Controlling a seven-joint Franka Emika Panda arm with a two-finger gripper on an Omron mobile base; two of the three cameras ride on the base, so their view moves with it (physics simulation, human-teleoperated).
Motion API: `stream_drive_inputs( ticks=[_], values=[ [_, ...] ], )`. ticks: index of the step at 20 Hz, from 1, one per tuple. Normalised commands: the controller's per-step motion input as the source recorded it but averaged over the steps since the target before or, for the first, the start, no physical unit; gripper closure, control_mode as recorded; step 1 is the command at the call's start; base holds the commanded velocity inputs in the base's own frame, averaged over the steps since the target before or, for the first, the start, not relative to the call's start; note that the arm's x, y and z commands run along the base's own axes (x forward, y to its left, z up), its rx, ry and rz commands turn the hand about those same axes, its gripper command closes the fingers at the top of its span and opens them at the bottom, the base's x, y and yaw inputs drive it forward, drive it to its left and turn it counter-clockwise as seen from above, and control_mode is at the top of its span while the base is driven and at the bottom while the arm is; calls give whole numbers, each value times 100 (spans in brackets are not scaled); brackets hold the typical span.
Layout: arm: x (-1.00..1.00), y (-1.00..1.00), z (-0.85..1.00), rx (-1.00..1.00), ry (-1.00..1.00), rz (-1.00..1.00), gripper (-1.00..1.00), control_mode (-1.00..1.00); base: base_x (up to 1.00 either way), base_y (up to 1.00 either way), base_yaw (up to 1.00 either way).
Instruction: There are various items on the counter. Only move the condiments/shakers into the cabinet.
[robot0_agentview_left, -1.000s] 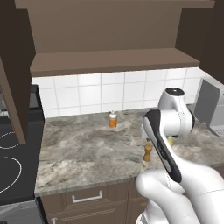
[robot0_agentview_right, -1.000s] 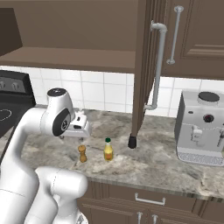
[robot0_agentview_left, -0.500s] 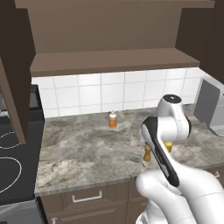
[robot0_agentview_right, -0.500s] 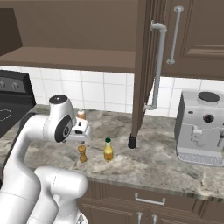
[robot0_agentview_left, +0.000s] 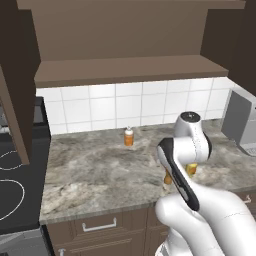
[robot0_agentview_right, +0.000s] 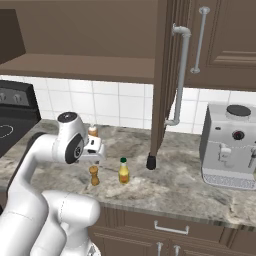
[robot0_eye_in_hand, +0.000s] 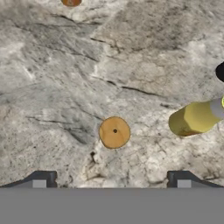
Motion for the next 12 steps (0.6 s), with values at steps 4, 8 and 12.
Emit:
stream_drive_inputs(
  ticks=[4,8,12],
  values=[
    [34,0,-15,0,0,0,-100,-100,0,0,0],
    [13,0,-13,0,0,0,-100,-100,0,0,0],
    [0,-1,-21,0,0,0,-100,-100,0,0,0]
  ],
)
